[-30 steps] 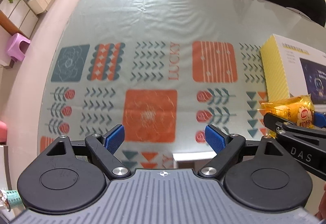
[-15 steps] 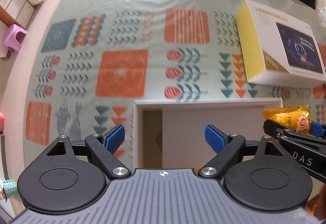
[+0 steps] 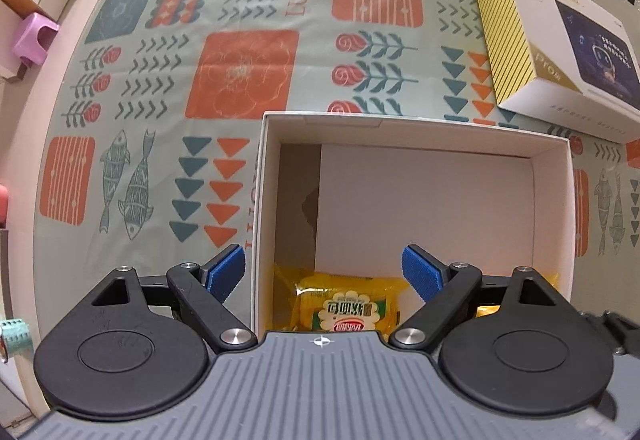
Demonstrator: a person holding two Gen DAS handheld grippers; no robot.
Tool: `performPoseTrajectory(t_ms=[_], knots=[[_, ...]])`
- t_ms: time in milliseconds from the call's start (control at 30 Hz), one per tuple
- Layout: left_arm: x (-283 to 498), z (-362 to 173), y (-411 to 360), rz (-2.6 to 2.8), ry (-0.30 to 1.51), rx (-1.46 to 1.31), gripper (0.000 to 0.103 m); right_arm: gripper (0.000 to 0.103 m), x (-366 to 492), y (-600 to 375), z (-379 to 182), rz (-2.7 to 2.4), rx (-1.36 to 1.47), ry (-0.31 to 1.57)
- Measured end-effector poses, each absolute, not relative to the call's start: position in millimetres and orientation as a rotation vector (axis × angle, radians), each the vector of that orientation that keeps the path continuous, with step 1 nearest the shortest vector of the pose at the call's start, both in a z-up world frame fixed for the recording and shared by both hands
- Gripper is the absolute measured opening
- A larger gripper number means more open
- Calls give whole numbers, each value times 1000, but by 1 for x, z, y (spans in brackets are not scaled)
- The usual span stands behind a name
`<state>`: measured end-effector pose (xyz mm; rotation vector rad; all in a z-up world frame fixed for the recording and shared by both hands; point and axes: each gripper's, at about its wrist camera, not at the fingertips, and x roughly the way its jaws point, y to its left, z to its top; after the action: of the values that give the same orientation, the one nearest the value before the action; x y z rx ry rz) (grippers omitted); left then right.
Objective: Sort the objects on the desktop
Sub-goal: 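Lower the packet into the white box and open the right gripper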
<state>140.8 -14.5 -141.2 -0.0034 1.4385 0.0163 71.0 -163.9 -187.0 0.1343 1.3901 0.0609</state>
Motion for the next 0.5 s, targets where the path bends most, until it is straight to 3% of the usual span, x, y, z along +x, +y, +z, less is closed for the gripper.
performPoseTrajectory(t_ms=[500], knots=[[134, -153, -11, 15, 1468, 10, 103, 69, 65, -141, -231, 33, 97, 1447]])
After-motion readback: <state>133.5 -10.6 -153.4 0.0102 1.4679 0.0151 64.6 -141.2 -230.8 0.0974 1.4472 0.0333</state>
